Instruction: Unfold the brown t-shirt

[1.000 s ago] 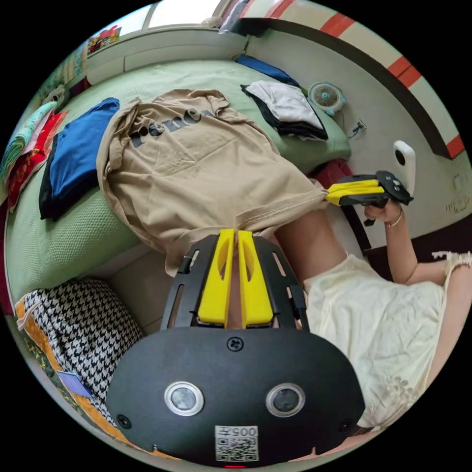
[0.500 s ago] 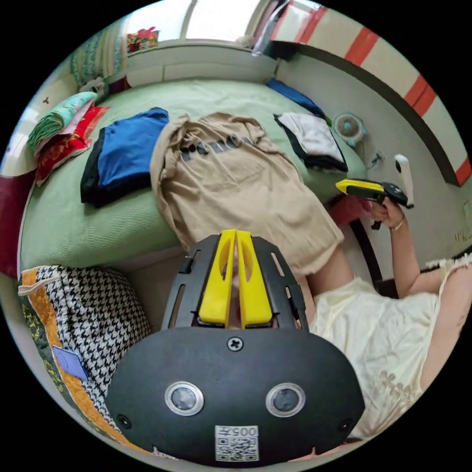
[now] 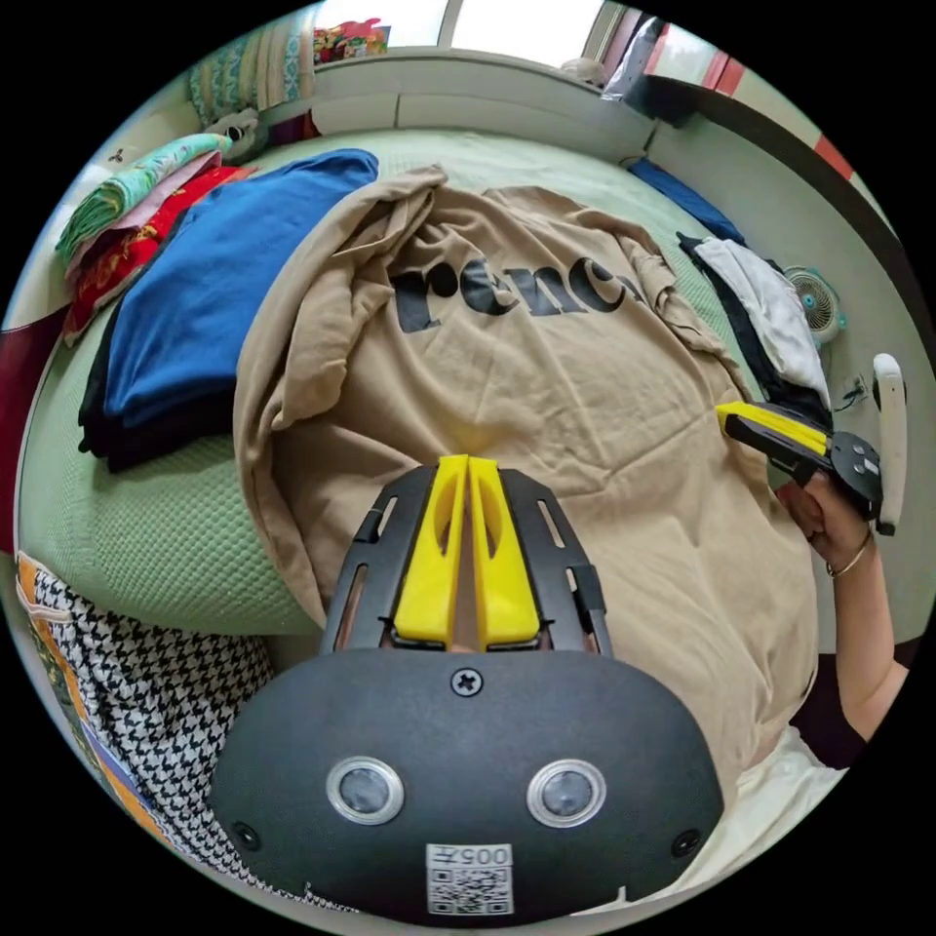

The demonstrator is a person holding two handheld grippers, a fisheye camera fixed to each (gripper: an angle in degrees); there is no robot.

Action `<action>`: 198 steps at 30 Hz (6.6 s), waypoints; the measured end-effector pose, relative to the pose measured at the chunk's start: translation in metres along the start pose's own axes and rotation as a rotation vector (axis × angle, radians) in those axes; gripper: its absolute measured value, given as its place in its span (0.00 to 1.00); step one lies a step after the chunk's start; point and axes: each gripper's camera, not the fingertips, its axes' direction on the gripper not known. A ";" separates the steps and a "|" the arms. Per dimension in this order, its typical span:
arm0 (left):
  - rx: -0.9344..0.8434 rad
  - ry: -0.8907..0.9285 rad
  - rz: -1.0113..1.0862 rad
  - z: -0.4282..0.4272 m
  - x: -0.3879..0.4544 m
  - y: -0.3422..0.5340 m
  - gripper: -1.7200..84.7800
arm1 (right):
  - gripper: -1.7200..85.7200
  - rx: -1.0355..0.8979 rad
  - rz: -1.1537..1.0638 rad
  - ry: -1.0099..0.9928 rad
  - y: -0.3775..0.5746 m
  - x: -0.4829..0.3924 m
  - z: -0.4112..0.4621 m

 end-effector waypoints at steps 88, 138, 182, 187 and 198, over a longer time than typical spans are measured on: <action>-0.008 -0.236 0.204 -0.061 -0.050 -0.244 0.07 | 0.08 0.100 0.346 0.061 -0.148 0.193 0.017; 0.308 -0.194 -0.327 -0.158 -0.194 -0.245 0.03 | 0.11 0.020 0.042 -0.177 -0.089 0.069 0.017; 0.234 -0.156 -0.072 -0.101 0.182 0.067 0.01 | 0.01 0.276 0.183 -0.042 0.087 -0.131 -0.169; 0.253 -0.162 -0.062 -0.101 0.191 0.074 0.01 | 0.01 0.237 0.202 -0.064 0.084 -0.128 -0.168; 0.253 -0.152 -0.065 -0.100 0.197 0.083 0.01 | 0.01 0.224 0.214 -0.096 0.083 -0.132 -0.170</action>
